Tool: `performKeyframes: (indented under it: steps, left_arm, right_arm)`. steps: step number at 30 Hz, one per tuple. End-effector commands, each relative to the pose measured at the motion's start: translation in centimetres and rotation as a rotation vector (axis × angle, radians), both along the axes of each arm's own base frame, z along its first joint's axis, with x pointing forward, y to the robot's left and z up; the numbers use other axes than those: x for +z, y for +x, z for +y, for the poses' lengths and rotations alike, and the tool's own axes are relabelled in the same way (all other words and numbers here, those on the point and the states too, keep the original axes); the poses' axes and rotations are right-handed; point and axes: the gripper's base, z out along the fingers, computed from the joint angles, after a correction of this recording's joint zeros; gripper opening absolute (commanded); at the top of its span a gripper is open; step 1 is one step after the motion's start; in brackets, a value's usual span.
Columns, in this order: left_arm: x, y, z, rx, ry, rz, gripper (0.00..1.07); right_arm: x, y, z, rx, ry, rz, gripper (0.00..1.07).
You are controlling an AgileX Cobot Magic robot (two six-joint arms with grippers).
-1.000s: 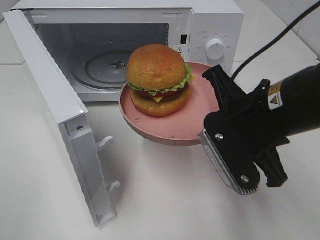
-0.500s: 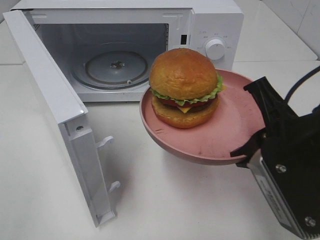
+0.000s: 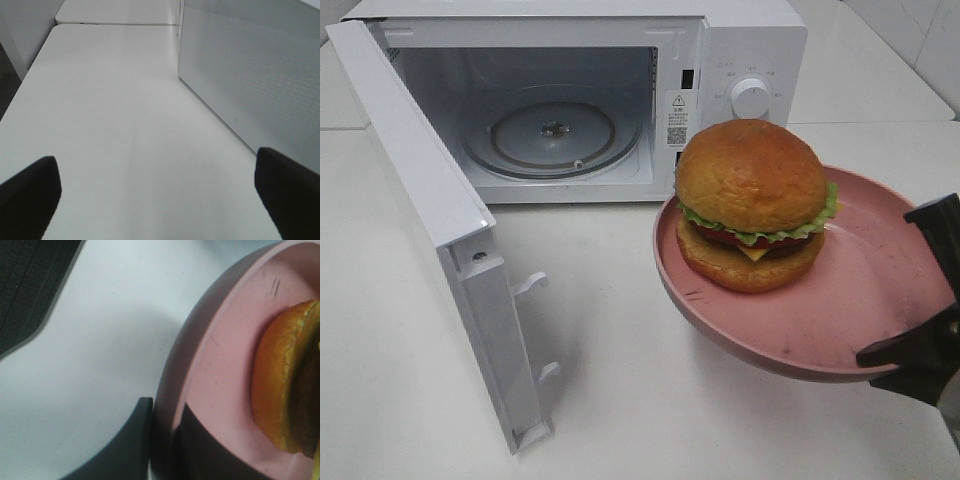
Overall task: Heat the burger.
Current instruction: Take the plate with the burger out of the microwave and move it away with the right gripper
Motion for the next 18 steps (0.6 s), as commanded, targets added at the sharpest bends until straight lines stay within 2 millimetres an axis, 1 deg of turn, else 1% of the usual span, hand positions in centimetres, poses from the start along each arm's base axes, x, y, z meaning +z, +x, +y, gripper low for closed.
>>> performKeyframes:
  steps: [1,5,11,13,15,16,17,18]
  left_arm:
    - [0.0,-0.3,0.0,-0.006,-0.006,-0.026,1.01]
    - [0.0,-0.3,0.0,-0.006,-0.006,-0.026,1.01]
    - [0.0,-0.3,0.0,-0.006,-0.006,-0.026,1.01]
    - [0.0,-0.3,0.0,-0.006,-0.006,-0.026,1.01]
    - [0.0,-0.3,0.0,-0.006,-0.006,-0.026,1.01]
    - [0.0,-0.3,0.0,-0.006,-0.006,-0.026,1.01]
    - [0.0,-0.3,0.0,-0.006,-0.006,-0.026,1.01]
    - [0.0,-0.3,0.0,-0.006,-0.006,-0.026,1.01]
  right_arm:
    - [0.7,-0.4,-0.6,-0.038,0.040,-0.055,0.02]
    - [0.8,-0.9,-1.5,-0.097,0.035,-0.054,0.02]
    - [0.8,-0.7,-2.1,-0.196,0.022,-0.059,0.02]
    - [0.8,-0.5,-2.5,-0.262,0.022,-0.064,0.02]
    - [0.9,-0.4,-2.6,-0.286,0.021,-0.068,0.02]
    - [0.9,-0.3,-2.9,-0.345,0.019,-0.070,0.02]
    - [0.9,-0.3,-2.9,-0.345,0.019,-0.070,0.02]
    - [0.9,-0.2,-3.3,-0.407,0.014,-0.070,0.02]
